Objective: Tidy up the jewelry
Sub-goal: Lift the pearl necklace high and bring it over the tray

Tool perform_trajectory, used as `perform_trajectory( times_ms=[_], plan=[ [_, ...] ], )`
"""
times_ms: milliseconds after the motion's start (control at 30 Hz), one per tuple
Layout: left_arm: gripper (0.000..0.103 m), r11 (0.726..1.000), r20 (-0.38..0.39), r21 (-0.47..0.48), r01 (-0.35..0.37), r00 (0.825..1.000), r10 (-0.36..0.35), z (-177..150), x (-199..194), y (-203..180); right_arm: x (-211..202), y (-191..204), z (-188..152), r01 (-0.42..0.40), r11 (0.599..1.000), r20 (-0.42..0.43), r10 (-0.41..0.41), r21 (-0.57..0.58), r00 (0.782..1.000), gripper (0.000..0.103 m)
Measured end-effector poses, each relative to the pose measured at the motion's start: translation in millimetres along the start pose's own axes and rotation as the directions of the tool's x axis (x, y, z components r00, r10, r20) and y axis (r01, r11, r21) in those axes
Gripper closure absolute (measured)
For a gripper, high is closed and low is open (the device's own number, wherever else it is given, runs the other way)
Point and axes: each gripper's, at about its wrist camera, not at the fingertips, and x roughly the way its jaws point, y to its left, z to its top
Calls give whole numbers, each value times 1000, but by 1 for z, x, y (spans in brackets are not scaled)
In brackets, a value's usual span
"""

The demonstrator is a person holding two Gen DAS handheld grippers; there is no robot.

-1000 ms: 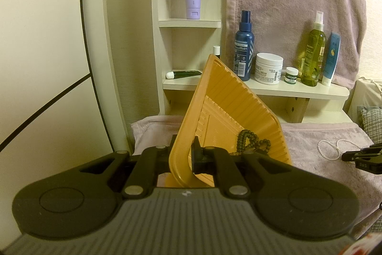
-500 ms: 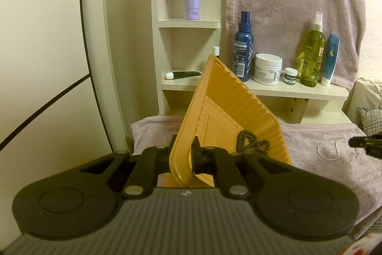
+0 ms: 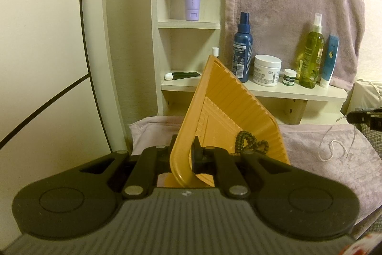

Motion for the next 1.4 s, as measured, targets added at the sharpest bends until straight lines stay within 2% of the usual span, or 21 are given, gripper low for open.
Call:
perform_trajectory(
  times_ms=[233, 467, 767, 1067, 1200, 1400],
  plan=[
    [95, 1000, 0, 0, 1, 1000, -1, 0, 0, -1, -5, 11, 20, -71, 997, 37, 70, 24, 997, 101],
    [95, 1000, 5, -3, 4, 1000, -4, 0, -1, -1, -9, 26, 50, -163, 985, 80, 158, 53, 984, 101],
    [95, 1000, 6, -10, 7, 1000, -7, -2, -1, 1, -17, 66, 92, -259, 966, 151, 256, 1, 955, 101],
    [95, 1000, 6, -21, 13, 1000, -13, -2, 0, 4, -22, 96, 125, -303, 951, 210, 309, -61, 928, 101],
    [95, 1000, 6, -25, 14, 1000, -14, -3, 0, 4, -9, 104, 125, -304, 950, 184, 313, -74, 932, 101],
    [95, 1000, 6, -26, 15, 1000, -15, -3, 1, 5, 24, 108, 108, -316, 947, 80, 319, -54, 944, 101]
  ],
)
